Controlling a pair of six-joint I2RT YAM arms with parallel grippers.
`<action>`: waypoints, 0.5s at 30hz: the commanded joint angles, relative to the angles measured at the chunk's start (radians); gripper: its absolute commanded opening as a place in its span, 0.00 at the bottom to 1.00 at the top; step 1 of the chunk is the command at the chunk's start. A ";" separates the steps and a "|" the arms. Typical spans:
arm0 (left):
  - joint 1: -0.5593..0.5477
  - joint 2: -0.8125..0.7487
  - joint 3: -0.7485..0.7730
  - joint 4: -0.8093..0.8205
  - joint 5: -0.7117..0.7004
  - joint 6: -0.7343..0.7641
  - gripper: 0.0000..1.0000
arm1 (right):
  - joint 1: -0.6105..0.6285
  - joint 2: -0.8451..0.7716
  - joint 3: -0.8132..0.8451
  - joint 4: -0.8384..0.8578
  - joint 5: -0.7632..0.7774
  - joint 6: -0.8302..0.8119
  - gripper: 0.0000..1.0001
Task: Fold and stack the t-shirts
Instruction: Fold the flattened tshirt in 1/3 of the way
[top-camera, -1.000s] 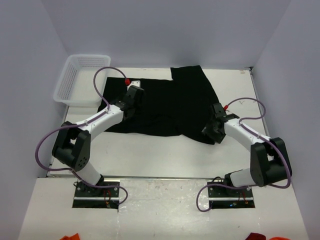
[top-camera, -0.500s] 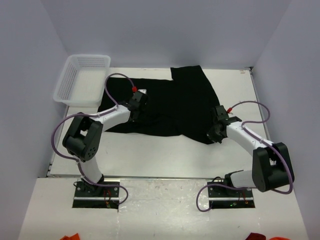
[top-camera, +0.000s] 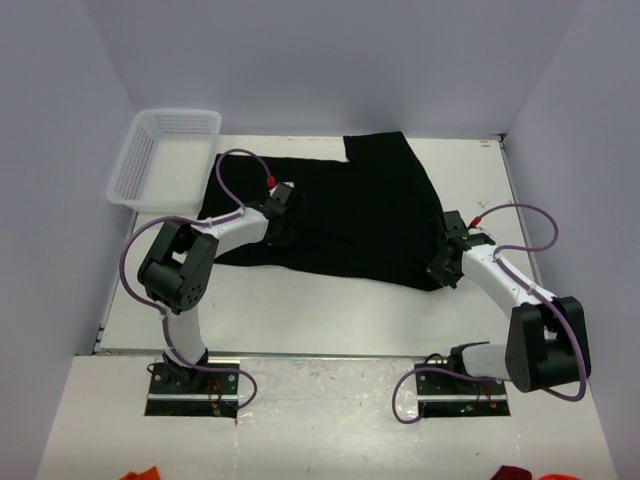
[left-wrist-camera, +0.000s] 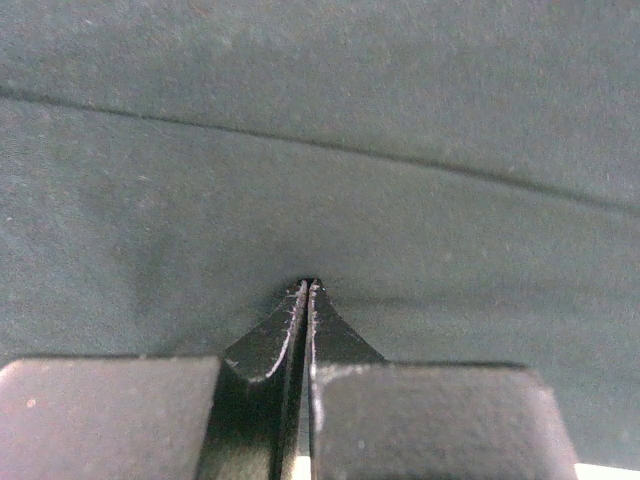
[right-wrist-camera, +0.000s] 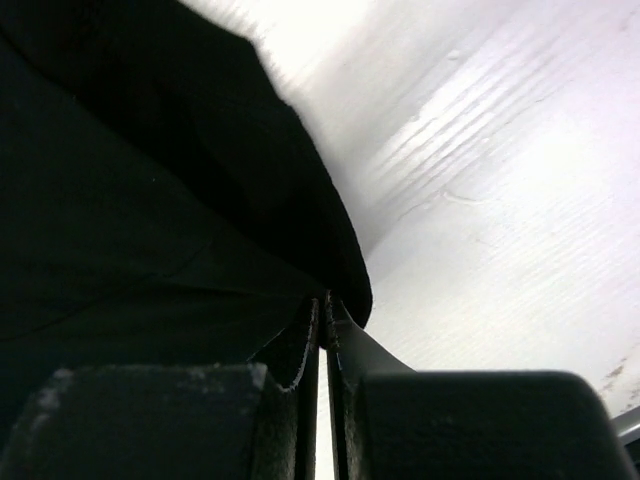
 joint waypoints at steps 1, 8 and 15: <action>-0.003 0.069 0.001 -0.046 -0.042 -0.035 0.00 | -0.039 -0.033 0.024 -0.071 0.098 -0.007 0.00; 0.000 0.076 -0.020 -0.046 -0.047 -0.041 0.00 | -0.102 -0.060 0.027 -0.099 0.107 0.013 0.00; -0.001 0.079 -0.014 -0.046 -0.030 -0.016 0.00 | -0.128 -0.004 0.059 -0.094 0.062 -0.051 0.05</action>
